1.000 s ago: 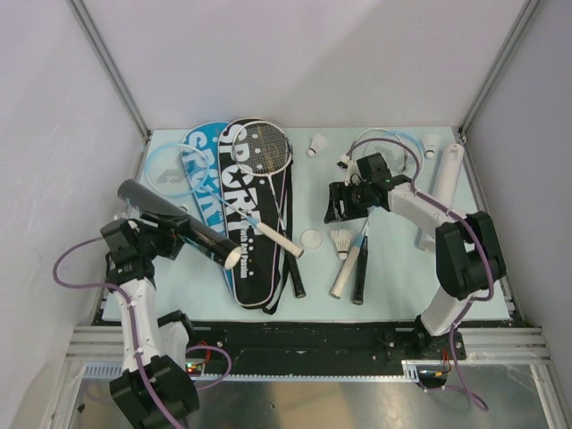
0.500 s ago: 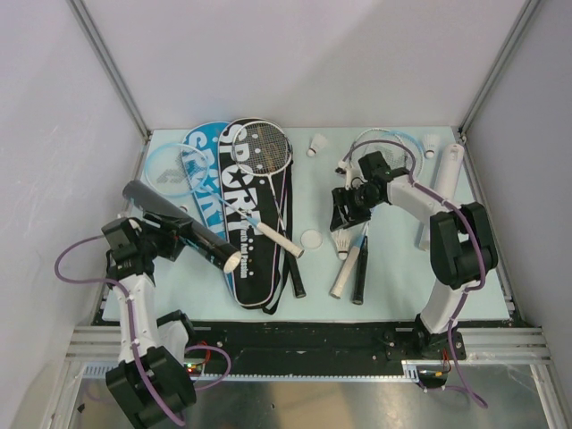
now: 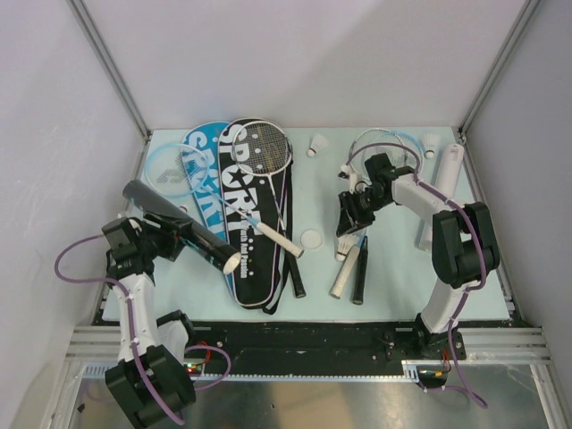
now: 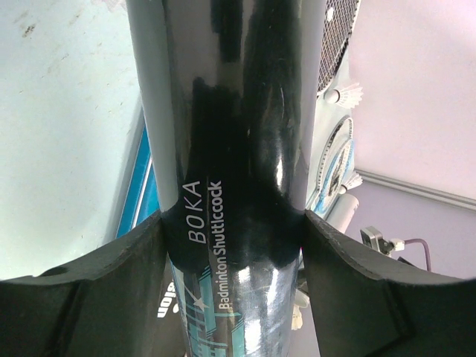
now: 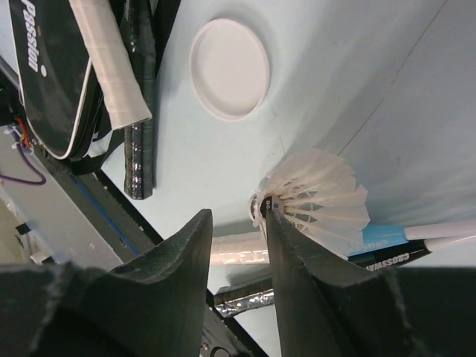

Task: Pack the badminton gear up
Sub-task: Pick up the shuttlecock at the center of the board, then place the shuttlecock at the shuttle tube.

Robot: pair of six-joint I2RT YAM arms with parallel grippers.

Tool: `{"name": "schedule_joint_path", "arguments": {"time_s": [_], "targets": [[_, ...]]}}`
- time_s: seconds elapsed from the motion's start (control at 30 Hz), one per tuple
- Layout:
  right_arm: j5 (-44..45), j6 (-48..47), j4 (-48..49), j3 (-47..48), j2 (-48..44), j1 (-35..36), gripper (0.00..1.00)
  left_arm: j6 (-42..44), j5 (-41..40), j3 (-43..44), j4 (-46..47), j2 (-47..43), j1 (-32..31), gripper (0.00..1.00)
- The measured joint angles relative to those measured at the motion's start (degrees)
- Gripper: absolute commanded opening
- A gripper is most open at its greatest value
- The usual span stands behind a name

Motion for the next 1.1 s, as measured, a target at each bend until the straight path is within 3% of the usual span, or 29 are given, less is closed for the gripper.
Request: {"name": "schedule_joint_path", "arguments": {"time_s": [0.17, 0.37, 0.57, 0.73, 0.87, 1.1], "targets": [[-1.29, -1.16, -1.75, 0.00, 0.15, -0.33, 0.29, 0.31, -0.13, 0.00, 0.00, 0.26, 0.00, 0.56], [-1.81, -1.33, -2.67, 0.00, 0.20, -0.50, 0.03, 0.24, -0.15, -0.02, 0.00, 0.26, 0.00, 0.55], [-1.88, 3.80, 0.90, -1.22, -2.84, -0.57, 0.00, -4.04, -1.22, -0.04, 0.00, 0.22, 0.00, 0.54], [0.79, 12.61, 10.47, -7.08, -13.53, 1.20, 0.00, -11.45, -1.73, -0.92, 0.09, -0.87, 0.00, 0.51], [7.39, 18.47, 20.79, -12.28, -23.43, 8.26, 0.00, -17.73, -2.60, -2.32, -0.02, -3.54, 0.00, 0.50], [27.58, 22.34, 43.74, -21.86, -32.89, 29.97, 0.00, -27.39, -3.08, -4.81, 0.37, -7.13, 0.00, 0.50]]}}
